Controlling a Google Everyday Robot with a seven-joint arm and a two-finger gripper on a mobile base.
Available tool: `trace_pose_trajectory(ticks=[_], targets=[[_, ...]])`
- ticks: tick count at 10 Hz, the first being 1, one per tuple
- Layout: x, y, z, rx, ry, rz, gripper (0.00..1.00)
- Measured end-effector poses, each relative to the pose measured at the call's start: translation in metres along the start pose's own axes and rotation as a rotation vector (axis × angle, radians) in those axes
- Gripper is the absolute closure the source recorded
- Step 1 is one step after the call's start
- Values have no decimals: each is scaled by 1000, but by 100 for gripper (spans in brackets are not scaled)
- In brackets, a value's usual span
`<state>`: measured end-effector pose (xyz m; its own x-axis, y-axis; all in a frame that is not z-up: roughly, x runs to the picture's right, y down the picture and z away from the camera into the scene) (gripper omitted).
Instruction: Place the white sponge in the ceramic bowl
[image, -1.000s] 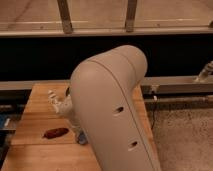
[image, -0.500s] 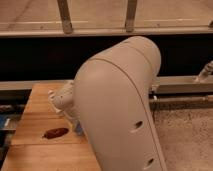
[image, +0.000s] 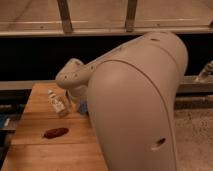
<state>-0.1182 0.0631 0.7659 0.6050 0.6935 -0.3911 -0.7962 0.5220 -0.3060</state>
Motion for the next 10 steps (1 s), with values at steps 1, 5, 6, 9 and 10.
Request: trace_pose_trajectory(ticks=[1, 5, 6, 9, 10], targets=[[-9, -13, -7, -20, -49, -2, 100], [-53, -26, -12, -100, -167, -45, 100], [-63, -22, -5, -111, -168, -63, 100], [-87, -17, 18, -128, -173, -110, 100], [-92, -22, 24, -134, -181, -116, 100]])
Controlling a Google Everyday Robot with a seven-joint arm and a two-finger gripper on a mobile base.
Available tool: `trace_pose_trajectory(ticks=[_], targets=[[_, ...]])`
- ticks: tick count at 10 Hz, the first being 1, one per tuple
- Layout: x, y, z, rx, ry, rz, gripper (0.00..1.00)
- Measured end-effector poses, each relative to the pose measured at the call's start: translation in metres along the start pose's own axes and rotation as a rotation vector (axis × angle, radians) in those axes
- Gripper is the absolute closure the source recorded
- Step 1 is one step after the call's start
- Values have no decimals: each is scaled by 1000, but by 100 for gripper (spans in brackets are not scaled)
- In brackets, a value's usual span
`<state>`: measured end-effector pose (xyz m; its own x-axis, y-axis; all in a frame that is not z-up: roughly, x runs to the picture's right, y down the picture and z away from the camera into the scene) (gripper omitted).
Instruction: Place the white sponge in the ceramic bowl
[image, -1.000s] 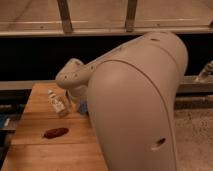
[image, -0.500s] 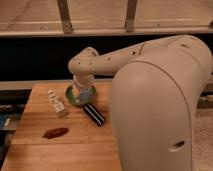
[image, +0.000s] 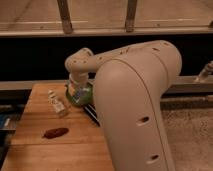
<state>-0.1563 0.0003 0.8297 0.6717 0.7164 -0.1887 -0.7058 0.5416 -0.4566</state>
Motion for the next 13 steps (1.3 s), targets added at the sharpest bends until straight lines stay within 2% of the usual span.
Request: trace_pose_trajectory(ticks=[4, 7, 9, 13], targets=[[5, -52, 21, -23, -51, 28, 100], [10, -63, 51, -82, -84, 46, 99], [10, -62, 51, -84, -84, 45, 85], [9, -61, 51, -84, -85, 44, 42]])
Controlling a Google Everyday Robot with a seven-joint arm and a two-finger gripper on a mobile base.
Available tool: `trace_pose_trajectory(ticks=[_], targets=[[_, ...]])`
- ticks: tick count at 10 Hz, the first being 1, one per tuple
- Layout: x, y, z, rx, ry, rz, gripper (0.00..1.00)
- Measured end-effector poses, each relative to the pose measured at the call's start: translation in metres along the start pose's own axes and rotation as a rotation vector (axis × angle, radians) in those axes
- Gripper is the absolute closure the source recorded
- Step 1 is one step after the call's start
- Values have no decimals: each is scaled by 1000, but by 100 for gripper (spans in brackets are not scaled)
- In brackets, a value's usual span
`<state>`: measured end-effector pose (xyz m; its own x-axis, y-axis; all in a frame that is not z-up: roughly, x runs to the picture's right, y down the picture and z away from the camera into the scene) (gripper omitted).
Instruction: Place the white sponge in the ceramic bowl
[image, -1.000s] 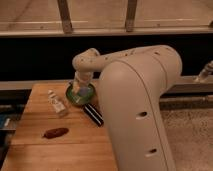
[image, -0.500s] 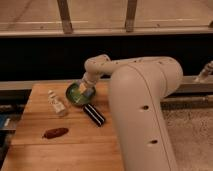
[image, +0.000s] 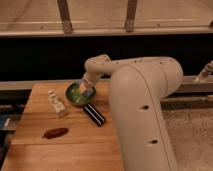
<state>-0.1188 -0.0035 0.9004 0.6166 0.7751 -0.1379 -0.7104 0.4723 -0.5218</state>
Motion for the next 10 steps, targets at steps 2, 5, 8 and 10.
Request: trace_pose_trajectory(ticks=[2, 5, 8, 10], targets=[[1, -1, 0, 1, 0, 1, 25], [0, 0, 0, 0, 0, 1, 20], [0, 0, 0, 0, 1, 1, 20], [1, 0, 0, 0, 1, 1, 20]])
